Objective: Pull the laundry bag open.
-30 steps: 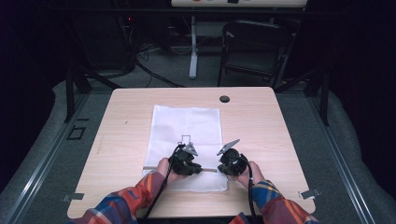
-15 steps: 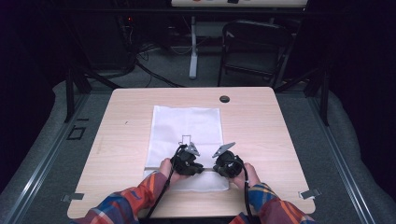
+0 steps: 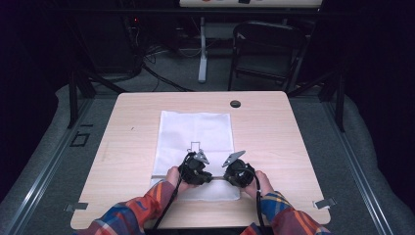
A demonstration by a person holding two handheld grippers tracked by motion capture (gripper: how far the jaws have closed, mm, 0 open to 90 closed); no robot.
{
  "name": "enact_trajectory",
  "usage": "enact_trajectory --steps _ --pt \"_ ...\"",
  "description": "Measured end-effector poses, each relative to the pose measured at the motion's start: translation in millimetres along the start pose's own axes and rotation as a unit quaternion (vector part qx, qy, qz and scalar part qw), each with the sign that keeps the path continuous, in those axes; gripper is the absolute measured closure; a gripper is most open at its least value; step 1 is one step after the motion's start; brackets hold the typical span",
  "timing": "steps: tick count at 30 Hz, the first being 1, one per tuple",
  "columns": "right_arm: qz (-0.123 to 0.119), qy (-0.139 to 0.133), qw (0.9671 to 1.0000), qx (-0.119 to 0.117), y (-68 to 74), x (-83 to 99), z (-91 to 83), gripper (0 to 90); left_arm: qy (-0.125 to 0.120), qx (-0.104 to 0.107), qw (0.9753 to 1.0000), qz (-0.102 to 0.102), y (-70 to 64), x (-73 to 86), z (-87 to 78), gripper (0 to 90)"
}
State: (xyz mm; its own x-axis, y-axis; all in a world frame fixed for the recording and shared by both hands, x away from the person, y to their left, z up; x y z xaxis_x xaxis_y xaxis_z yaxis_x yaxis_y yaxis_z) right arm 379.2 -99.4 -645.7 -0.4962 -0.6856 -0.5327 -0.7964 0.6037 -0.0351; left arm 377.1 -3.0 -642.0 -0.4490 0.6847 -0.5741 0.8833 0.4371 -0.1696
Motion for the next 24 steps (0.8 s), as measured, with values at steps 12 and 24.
enact_trajectory --steps 12,24 --pt "0.003 0.005 1.0000 -0.004 -1.5 1.2 -1.0 90.0 0.007 -0.004 0.9999 -0.015 10.5 11.7 -12.4 81.4" --pt "0.009 0.002 0.9999 -0.006 -1.5 1.2 -0.8 90.0 0.013 -0.009 0.9997 -0.021 17.2 23.7 -23.8 81.3"
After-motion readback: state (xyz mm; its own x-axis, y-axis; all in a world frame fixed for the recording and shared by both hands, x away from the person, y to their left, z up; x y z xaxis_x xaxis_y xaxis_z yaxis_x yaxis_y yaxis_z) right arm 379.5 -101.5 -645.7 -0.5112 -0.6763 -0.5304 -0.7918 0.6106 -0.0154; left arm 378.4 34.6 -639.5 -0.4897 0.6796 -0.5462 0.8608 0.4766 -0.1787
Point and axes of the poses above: each handheld gripper's, and its own axes: z roughly forward along the jaws, x roughly out of its underside, y roughly to its left, the point moved 10 cm from there along z, roughly forward along the jaws
